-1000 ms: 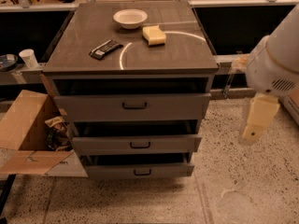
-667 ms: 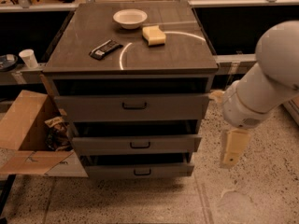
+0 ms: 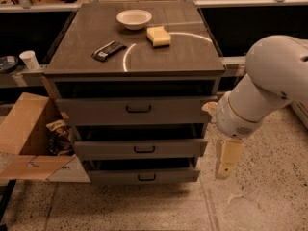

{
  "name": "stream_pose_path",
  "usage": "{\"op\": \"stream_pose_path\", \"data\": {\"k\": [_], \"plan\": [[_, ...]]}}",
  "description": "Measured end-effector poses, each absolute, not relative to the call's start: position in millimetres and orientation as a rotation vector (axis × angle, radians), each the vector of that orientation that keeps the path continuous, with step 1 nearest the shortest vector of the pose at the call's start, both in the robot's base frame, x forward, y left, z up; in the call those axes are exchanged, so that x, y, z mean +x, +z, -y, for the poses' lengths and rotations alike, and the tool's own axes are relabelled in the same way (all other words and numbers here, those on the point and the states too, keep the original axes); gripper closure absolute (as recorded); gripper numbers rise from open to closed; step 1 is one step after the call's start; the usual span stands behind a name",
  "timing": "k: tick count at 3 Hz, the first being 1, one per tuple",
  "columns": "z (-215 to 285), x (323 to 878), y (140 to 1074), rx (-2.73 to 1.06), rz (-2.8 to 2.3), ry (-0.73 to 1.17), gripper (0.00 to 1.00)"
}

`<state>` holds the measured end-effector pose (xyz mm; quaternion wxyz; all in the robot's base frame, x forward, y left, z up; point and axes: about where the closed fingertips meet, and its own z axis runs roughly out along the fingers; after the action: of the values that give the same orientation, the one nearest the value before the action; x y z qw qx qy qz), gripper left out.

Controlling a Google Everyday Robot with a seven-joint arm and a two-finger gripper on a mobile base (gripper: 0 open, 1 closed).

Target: Open middle drawer

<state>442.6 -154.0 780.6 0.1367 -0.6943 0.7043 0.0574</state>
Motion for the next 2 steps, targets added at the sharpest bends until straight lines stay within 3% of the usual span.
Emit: {"op": "stream_pose_path", "data": {"k": [2], "plan": [[150, 468, 694, -2.07, -1.969, 0.114, 0.0]]}}
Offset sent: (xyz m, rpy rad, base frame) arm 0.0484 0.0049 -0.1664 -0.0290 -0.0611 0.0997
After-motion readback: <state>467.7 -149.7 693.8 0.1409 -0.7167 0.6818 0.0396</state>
